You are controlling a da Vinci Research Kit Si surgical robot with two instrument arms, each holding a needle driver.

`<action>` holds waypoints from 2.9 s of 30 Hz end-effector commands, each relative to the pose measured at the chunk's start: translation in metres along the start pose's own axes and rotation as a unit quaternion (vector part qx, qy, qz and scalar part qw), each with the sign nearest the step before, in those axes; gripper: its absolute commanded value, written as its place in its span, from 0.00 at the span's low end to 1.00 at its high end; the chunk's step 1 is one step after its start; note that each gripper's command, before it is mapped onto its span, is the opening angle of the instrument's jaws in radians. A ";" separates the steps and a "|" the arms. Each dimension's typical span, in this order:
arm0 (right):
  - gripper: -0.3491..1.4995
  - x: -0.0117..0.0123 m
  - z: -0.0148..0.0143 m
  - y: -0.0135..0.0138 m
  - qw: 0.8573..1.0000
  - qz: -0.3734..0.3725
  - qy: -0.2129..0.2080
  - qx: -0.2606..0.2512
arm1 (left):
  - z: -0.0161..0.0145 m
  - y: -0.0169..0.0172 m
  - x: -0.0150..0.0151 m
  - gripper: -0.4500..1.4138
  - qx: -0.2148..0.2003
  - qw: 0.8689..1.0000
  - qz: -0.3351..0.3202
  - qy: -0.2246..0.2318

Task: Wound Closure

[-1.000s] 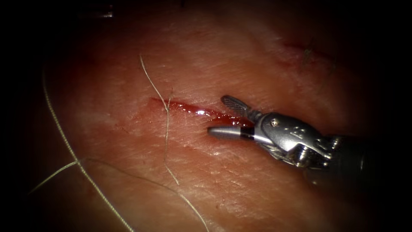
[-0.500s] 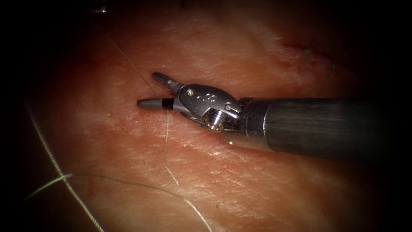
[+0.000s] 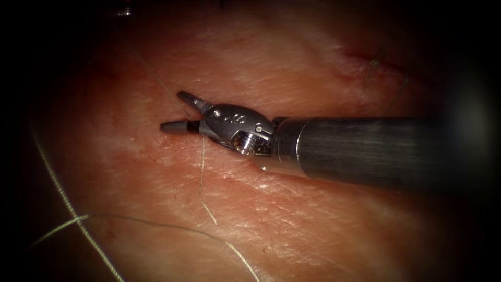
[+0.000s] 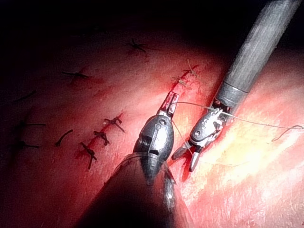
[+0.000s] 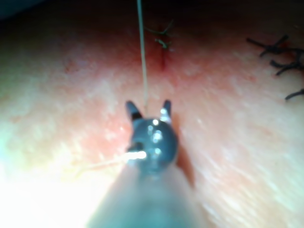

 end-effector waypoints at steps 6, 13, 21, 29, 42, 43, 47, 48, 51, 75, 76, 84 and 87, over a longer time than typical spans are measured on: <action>0.96 -0.0010 0.0017 -0.0009 1.000 -0.008 -0.004 0.006 | 0.0008 0.0000 -0.0004 0.00 0.000 1.000 0.000 0.000; 0.94 -0.0011 0.0031 -0.0014 1.000 -0.010 -0.005 0.010 | 0.0011 0.0001 -0.0003 0.00 0.003 1.000 0.000 -0.002; 0.92 -0.0008 0.0038 -0.0012 1.000 -0.009 -0.004 0.008 | 0.0012 0.0002 -0.0002 0.00 0.001 1.000 0.000 0.000; 0.82 -0.0008 0.0041 -0.0008 1.000 -0.012 -0.001 0.016 | 0.0012 0.0002 0.0000 0.00 0.001 1.000 -0.001 0.001; 0.00 0.0003 0.0024 -0.0001 0.999 -0.025 0.023 0.043 | -0.0002 -0.0002 0.0008 0.00 -0.006 1.000 0.004 0.004; 0.00 0.0005 0.0020 0.0000 0.998 -0.024 0.027 0.041 | -0.0006 -0.0003 0.0008 0.00 -0.005 1.000 0.003 0.003; 0.08 0.0012 -0.0005 0.0005 0.997 -0.017 0.069 0.043 | -0.0024 -0.0011 0.0009 0.00 0.008 1.000 0.003 -0.004; 0.44 0.0012 -0.0015 0.0004 0.996 -0.017 0.074 0.043 | -0.0028 -0.0013 0.0008 0.00 0.012 1.000 0.003 -0.008; 0.82 0.0010 -0.0047 0.0000 0.997 -0.016 0.072 0.039 | -0.0041 -0.0020 0.0000 0.00 0.022 1.000 0.002 -0.015; 0.87 -0.0035 -0.0157 -0.0035 0.997 -0.024 0.067 0.004 | -0.0102 -0.0010 -0.0090 0.00 0.043 0.996 -0.027 -0.078; 0.87 -0.0037 -0.0157 -0.0036 0.998 -0.025 0.066 0.004 | -0.0103 -0.0009 -0.0091 0.00 0.045 0.995 -0.035 -0.080; 0.87 -0.0041 -0.0156 -0.0040 0.998 -0.031 0.063 0.004 | -0.0105 0.0012 -0.0091 0.83 0.057 0.984 -0.138 -0.096; 0.87 -0.0041 -0.0156 -0.0040 0.998 -0.031 0.063 0.004 | -0.0106 0.0021 -0.0088 0.91 0.043 0.977 -0.151 -0.144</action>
